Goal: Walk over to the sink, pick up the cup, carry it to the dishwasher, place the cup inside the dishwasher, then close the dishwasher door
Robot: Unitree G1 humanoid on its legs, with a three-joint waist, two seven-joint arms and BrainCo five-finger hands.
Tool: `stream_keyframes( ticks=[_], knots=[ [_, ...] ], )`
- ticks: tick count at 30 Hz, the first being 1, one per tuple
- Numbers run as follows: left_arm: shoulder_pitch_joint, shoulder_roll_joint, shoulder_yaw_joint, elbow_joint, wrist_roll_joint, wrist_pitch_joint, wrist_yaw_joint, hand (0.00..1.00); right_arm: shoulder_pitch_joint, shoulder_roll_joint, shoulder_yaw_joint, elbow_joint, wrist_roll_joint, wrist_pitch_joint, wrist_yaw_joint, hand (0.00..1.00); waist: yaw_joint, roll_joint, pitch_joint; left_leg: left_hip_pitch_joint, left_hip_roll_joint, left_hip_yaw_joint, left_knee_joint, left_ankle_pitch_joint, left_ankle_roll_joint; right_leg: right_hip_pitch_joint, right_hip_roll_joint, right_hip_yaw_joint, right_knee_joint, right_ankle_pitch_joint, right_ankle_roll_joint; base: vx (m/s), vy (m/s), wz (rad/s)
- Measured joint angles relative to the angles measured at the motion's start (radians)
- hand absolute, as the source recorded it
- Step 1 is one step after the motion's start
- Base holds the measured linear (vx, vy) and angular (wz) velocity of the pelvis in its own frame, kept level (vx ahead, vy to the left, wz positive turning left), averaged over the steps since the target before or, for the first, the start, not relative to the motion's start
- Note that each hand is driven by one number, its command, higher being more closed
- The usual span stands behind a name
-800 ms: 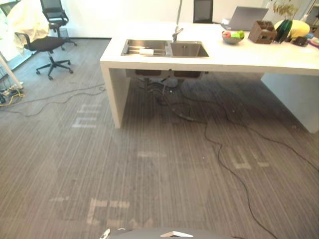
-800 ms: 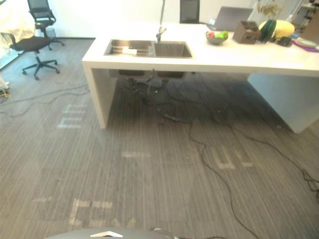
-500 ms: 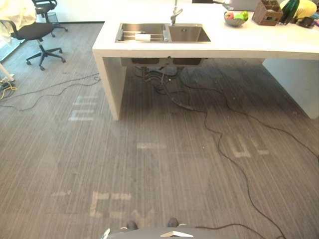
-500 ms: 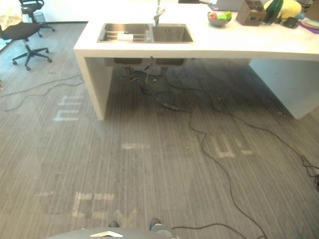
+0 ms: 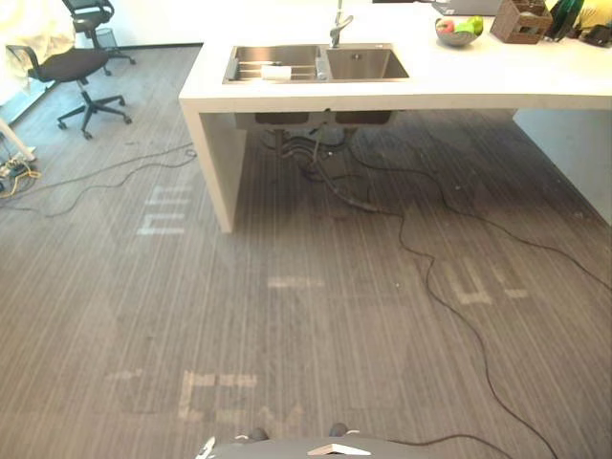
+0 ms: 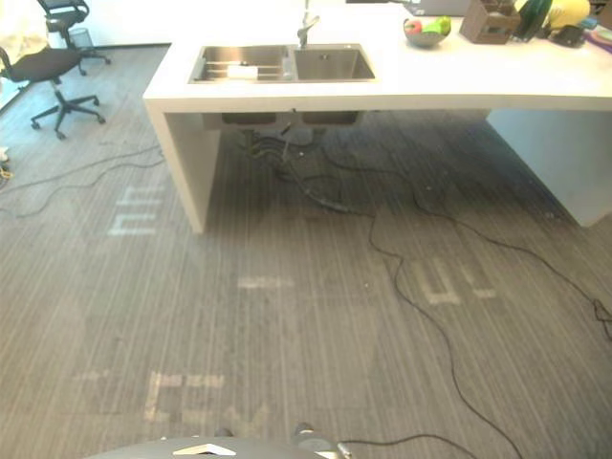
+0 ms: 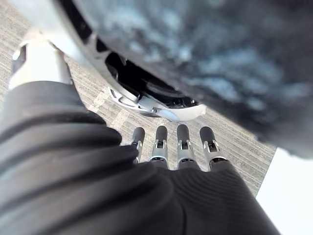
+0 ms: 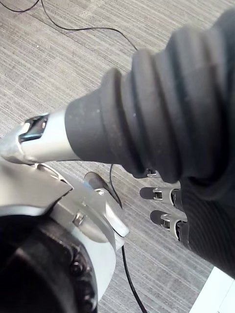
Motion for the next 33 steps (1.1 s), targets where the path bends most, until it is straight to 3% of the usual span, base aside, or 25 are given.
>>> stream_keyframes(
  ticks=[11,13,15,17,18,20,21,23,25,27,28,29,31,32,33],
  knots=[
    [-0.034,0.003,-0.016,0.0,0.11,-0.003,0.001,0.0,0.011,0.008,-0.018,0.029,0.057,-0.014,0.011,0.0,-0.004,-0.004,-0.004,-0.007,-0.025,-0.024,0.0,-0.018,0.027,0.01,-0.04,-0.074,0.015,-0.015,0.021,-0.02,0.049,0.07],
    [-0.04,0.011,-0.053,0.0,0.116,-0.018,0.001,0.0,0.011,0.009,-0.02,0.028,0.057,-0.015,0.011,0.0,-0.006,-0.005,-0.005,-0.008,-0.035,-0.025,0.0,-0.028,0.04,-0.029,-0.069,-0.085,0.105,-0.057,0.031,0.08,0.095,0.03],
    [-0.048,0.027,-0.09,-0.001,0.176,-0.043,0.001,0.0,-0.004,0.016,-0.041,0.028,0.056,-0.016,0.01,0.0,-0.014,-0.024,-0.017,-0.006,-0.068,-0.033,0.0,-0.043,0.056,-0.093,-0.148,-0.12,0.291,-0.116,0.036,0.13,0.088,0.11],
    [-0.067,0.036,-0.13,-0.002,0.227,-0.062,0.011,0.0,-0.027,0.01,-0.042,0.026,0.057,-0.02,0.007,0.0,-0.02,-0.031,-0.011,0.013,-0.094,-0.041,0.001,-0.043,0.06,-0.147,-0.204,-0.125,0.456,-0.156,0.005,0.16,0.048,0.12],
    [-0.074,0.042,-0.158,-0.002,0.22,-0.06,0.033,0.0,-0.042,0.001,-0.042,0.026,0.058,-0.02,-0.003,0.0,-0.022,-0.027,-0.005,0.042,-0.107,-0.042,0.006,-0.044,0.071,-0.187,-0.241,-0.125,0.583,-0.156,-0.024,0.18,0.054,0.07],
    [-0.079,0.048,-0.181,-0.018,0.177,-0.061,0.071,0.0,-0.066,-0.006,-0.049,0.024,0.066,-0.019,-0.014,0.0,-0.039,-0.023,0.015,0.097,-0.103,-0.064,0.007,-0.059,0.093,-0.225,-0.273,-0.117,0.734,-0.163,-0.047,0.22,0.041,0.25],
    [-0.089,0.054,-0.183,-0.039,0.119,-0.066,0.079,0.0,-0.068,-0.001,-0.049,0.024,0.082,-0.019,-0.016,0.0,-0.046,-0.015,0.021,0.114,-0.093,-0.081,0.007,-0.071,0.092,-0.238,-0.261,-0.12,0.753,-0.209,-0.027,0.17,0.015,0.4],
    [-0.115,0.05,-0.185,-0.109,0.059,-0.095,0.078,0.0,-0.069,0.012,-0.046,0.023,0.094,-0.025,-0.014,0.0,-0.046,-0.024,0.023,0.124,-0.086,-0.105,0.003,-0.089,0.089,-0.278,-0.228,-0.123,0.709,-0.232,-0.027,0.15,-0.036,0.42],
    [-0.151,0.019,-0.199,-0.184,0.026,-0.135,0.076,0.0,-0.076,0.025,-0.042,0.024,0.096,-0.042,-0.012,0.0,-0.046,-0.031,0.038,0.139,-0.078,-0.113,0.002,-0.099,0.081,-0.314,-0.179,-0.121,0.576,-0.204,-0.032,0.2,-0.049,0.25],
    [-0.174,-0.02,-0.2,-0.249,-0.013,-0.176,0.073,0.0,-0.074,0.033,-0.038,0.025,0.095,-0.044,-0.014,0.0,-0.053,-0.033,0.044,0.147,-0.063,-0.113,0.007,-0.115,0.059,-0.331,-0.119,-0.123,0.355,-0.098,-0.03,0.19,-0.035,0.06],
    [-0.18,-0.034,-0.2,-0.305,-0.029,-0.198,0.073,0.0,-0.066,0.047,-0.042,0.025,0.096,-0.046,-0.019,0.0,-0.062,-0.04,0.047,0.161,-0.061,-0.113,0.011,-0.128,0.041,-0.33,-0.096,-0.125,0.195,-0.011,-0.018,0.25,-0.081,0.09],
    [-0.184,-0.036,-0.2,-0.368,-0.033,-0.216,0.074,0.0,-0.065,0.061,-0.045,0.025,0.096,-0.045,-0.029,0.0,-0.068,-0.073,0.067,0.161,-0.06,-0.114,0.066,-0.168,0.018,-0.332,-0.101,-0.126,0.109,0.024,-0.013,0.26,-0.101,0.06],
    [-0.186,-0.035,-0.2,-0.43,-0.049,-0.236,0.074,0.0,-0.031,0.09,-0.067,0.026,0.12,-0.042,-0.035,0.0,-0.063,-0.107,0.086,0.163,-0.052,-0.114,0.171,-0.256,-0.012,-0.343,-0.116,-0.125,0.094,0.025,-0.014,0.34,-0.16,-0.04],
    [-0.184,-0.035,-0.203,-0.459,-0.049,-0.249,0.071,0.0,0.0,0.11,-0.091,0.025,0.133,-0.042,-0.036,0.0,-0.062,-0.114,0.088,0.171,-0.041,-0.12,0.232,-0.319,-0.037,-0.326,-0.127,-0.125,0.098,0.012,-0.003,0.42,-0.188,-0.03],
    [-0.184,-0.038,-0.204,-0.47,-0.048,-0.258,0.072,0.0,0.012,0.117,-0.103,0.025,0.136,-0.042,-0.037,0.0,-0.061,-0.108,0.088,0.175,-0.031,-0.126,0.257,-0.347,-0.05,-0.324,-0.127,-0.133,0.105,0.059,-0.027,0.62,-0.238,0.06]
  ],
)
